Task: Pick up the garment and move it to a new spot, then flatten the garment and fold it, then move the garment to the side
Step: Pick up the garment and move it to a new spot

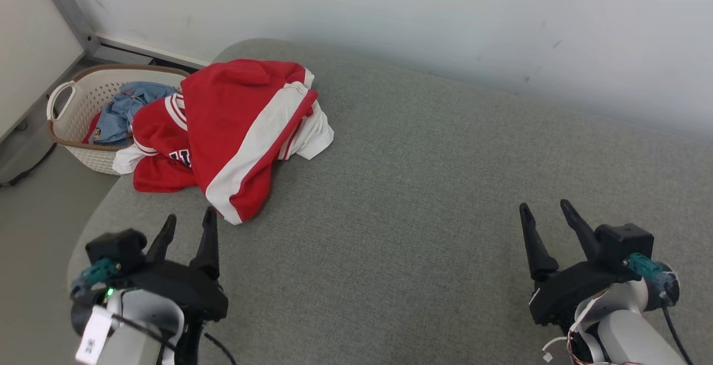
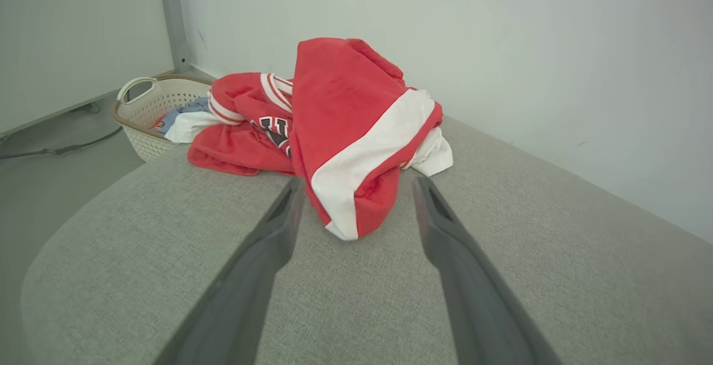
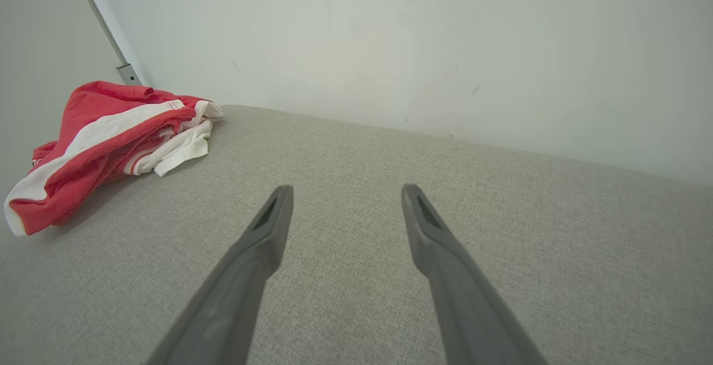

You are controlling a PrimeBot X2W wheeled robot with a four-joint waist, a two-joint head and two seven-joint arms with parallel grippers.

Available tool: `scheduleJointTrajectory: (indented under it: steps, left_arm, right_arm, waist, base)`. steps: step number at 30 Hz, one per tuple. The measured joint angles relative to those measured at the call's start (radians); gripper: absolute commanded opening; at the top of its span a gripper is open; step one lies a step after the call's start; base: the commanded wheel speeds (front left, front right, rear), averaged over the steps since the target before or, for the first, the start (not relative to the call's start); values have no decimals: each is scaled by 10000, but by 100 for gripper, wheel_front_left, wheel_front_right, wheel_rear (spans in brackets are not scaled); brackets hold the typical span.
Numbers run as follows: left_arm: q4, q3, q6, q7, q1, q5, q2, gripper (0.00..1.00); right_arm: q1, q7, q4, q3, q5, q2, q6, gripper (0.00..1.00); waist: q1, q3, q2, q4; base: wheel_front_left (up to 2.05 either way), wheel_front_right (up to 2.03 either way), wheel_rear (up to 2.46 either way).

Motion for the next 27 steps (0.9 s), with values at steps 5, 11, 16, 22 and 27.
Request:
scheduleJointTrajectory:
  steps: [5, 11, 16, 22, 27]
  left_arm:
    - [623, -136, -4, 1108, -1476, -27, -115, 100]
    - [1634, -443, -8, 2385, -3057, -63, -374, 100]
    - [2305, -336, 42, 3074, -3849, -6, -130, 100]
    - [2844, -454, 81, 3662, -4613, 178, 2, 100]
    - [3421, -546, 81, 3981, -4900, 318, 29, 100]
  right_arm:
    - [-8, 234, -861, -8, -391, -439, -12, 100]
    - [152, 569, -1893, -25, -639, -917, -88, 100]
    - [363, 968, -2755, -10, -986, -1174, -100, 100]
    - [869, 1407, -3735, -291, -1108, -1538, -178, 100]
    - [932, 1751, -4437, -531, -1206, -1749, -190, 100]
  waist:
    - [0, 358, 0, -11]
    - [1, 851, 0, -72]
    - [1, 1216, 0, -289]
    - [0, 1643, 1, -745]
    - [0, 2055, 0, -1137]
  base:
    - [0, 0, 0]
    - [0, 0, 0]
    - [0, 0, 0]
    - [0, 0, 0]
    - [0, 0, 0]
